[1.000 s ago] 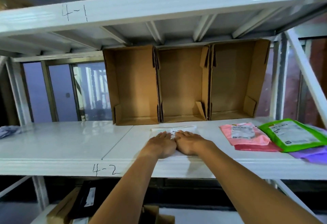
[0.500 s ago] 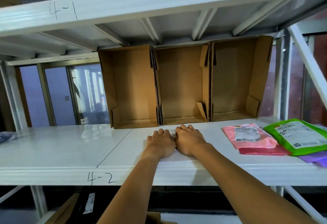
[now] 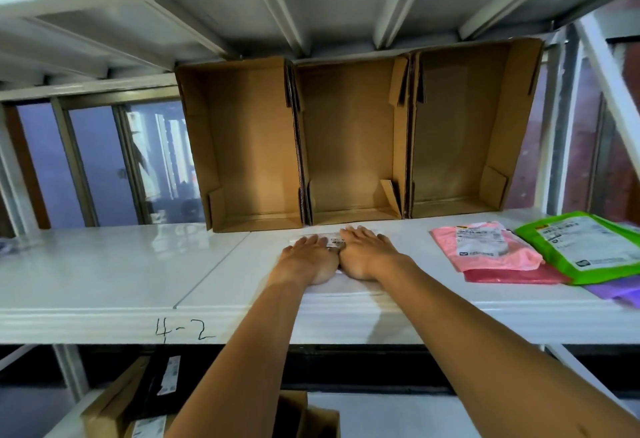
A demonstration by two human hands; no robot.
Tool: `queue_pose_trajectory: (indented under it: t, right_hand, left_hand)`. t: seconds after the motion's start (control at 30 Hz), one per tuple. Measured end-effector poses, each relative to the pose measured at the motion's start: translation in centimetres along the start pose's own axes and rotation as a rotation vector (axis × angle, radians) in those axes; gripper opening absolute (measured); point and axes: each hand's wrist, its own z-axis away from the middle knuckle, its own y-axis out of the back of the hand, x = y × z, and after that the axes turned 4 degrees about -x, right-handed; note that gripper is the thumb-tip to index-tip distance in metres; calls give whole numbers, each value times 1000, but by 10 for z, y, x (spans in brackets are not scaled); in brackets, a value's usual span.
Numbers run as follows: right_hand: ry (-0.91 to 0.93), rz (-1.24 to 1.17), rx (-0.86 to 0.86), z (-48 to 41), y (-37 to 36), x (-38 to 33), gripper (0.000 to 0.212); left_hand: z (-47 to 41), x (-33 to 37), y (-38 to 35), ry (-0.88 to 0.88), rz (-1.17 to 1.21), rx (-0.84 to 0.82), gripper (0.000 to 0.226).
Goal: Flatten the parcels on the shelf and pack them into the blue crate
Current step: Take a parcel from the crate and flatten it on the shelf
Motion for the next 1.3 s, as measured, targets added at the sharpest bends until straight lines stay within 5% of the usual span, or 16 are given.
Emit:
queue_pose_trajectory:
  t: [0.83,1.3]
  right_hand:
    - [-240,-42,-45,-8,-4,-3,72]
    - [-19,21,-113,49,-1,-3,75]
  left_hand:
    - [-14,-2,-7,211,38,-21,66]
    - [-9,-4,-8,164,72,19,69]
